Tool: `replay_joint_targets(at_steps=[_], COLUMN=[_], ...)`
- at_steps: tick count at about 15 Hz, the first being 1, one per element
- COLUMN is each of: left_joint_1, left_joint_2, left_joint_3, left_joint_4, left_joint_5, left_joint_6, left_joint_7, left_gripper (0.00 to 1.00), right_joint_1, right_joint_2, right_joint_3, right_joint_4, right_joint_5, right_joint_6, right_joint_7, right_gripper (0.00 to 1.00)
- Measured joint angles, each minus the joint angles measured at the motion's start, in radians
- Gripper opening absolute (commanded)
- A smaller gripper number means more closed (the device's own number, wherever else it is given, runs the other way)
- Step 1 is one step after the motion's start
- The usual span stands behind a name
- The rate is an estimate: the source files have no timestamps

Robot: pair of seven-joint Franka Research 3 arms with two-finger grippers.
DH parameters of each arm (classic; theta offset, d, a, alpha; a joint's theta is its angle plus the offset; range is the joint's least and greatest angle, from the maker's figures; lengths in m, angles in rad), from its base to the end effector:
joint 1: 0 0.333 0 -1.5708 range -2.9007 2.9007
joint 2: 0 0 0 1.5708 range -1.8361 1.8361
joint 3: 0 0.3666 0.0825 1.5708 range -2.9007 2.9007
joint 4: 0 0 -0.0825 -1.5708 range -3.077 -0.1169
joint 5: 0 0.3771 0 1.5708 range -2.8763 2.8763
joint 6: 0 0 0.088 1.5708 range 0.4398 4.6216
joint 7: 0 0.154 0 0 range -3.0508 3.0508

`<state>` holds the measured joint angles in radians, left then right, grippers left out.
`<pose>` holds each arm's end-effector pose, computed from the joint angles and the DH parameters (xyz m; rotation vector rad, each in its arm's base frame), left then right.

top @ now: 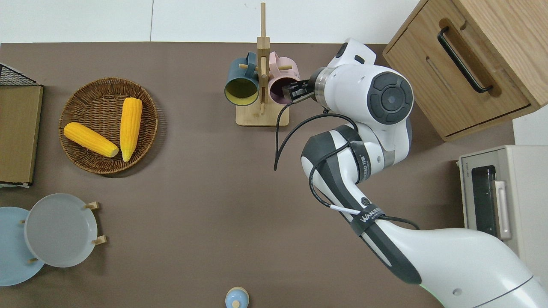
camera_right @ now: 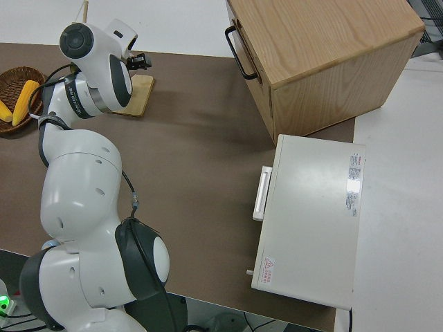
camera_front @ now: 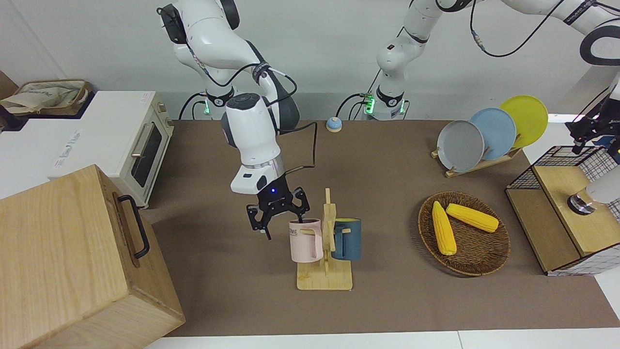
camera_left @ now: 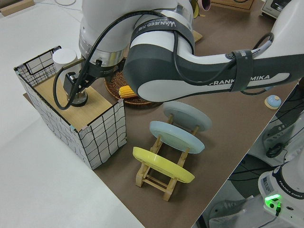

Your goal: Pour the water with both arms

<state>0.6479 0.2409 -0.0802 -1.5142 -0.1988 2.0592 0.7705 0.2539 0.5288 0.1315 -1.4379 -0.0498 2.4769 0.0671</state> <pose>0.5833 0.3569 0.5634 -3.0571 0.2005 -0.5677 0.7381 0.2746 0.4498 -2.8793 -0.4561 -0.7411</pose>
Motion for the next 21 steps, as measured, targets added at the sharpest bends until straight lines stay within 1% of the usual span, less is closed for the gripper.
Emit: replay_joint_targets(at_steps=[3, 4, 5, 8, 9, 12, 16, 18, 19, 20, 21], left_joint_1=[0.001, 0.001, 0.001, 0.000, -0.001, -0.001, -0.002, -0.003, -0.003, -0.003, -0.003], left_joint_2=[0.032, 0.041, 0.051, 0.078, 0.086, 0.103, 0.112, 0.113, 0.113, 0.113, 0.113], left_joint_3=[-0.003, -0.005, -0.008, -0.018, -0.022, -0.031, -0.048, -0.052, -0.053, -0.053, -0.053], left_joint_4=[-0.009, -0.012, -0.013, -0.015, -0.015, -0.016, -0.016, -0.016, -0.016, -0.016, -0.016], left_joint_5=[-0.075, -0.102, -0.130, -0.235, -0.256, -0.269, -0.272, -0.272, -0.272, -0.272, -0.274], left_joint_6=[0.103, 0.134, 0.160, 0.228, 0.254, 0.302, 0.328, 0.332, 0.333, 0.334, 0.334], left_joint_7=[0.013, 0.015, 0.016, 0.039, 0.051, 0.070, 0.075, 0.075, 0.075, 0.075, 0.075], left_gripper=[1.00, 1.00, 1.00, 1.00, 1.00, 1.00, 0.99, 0.90, 0.81, 0.68, 0.52], right_joint_1=[0.001, 0.001, 0.001, 0.003, 0.003, 0.002, 0.001, 0.001, 0.001, 0.001, 0.001], right_joint_2=[0.003, 0.004, 0.004, 0.004, 0.004, 0.005, 0.005, 0.004, 0.005, 0.004, 0.004], right_joint_3=[0.000, 0.000, 0.001, 0.001, 0.000, -0.003, -0.005, -0.005, -0.005, -0.006, -0.007], right_joint_4=[0.001, 0.001, 0.002, 0.002, 0.002, 0.002, 0.003, 0.005, 0.006, 0.008, 0.010], right_joint_5=[-0.005, -0.013, -0.018, -0.023, -0.025, -0.029, -0.029, -0.029, -0.029, -0.029, -0.029], right_joint_6=[0.012, 0.018, 0.023, 0.028, 0.028, 0.028, 0.028, 0.028, 0.028, 0.028, 0.028], right_joint_7=[-0.015, -0.016, -0.016, -0.017, -0.018, -0.018, -0.018, -0.018, -0.018, -0.018, -0.018], right_gripper=[0.231, 0.159, 0.109, 0.061, 0.004, 0.000, 0.000, 0.000, 0.000, 0.000, 0.000])
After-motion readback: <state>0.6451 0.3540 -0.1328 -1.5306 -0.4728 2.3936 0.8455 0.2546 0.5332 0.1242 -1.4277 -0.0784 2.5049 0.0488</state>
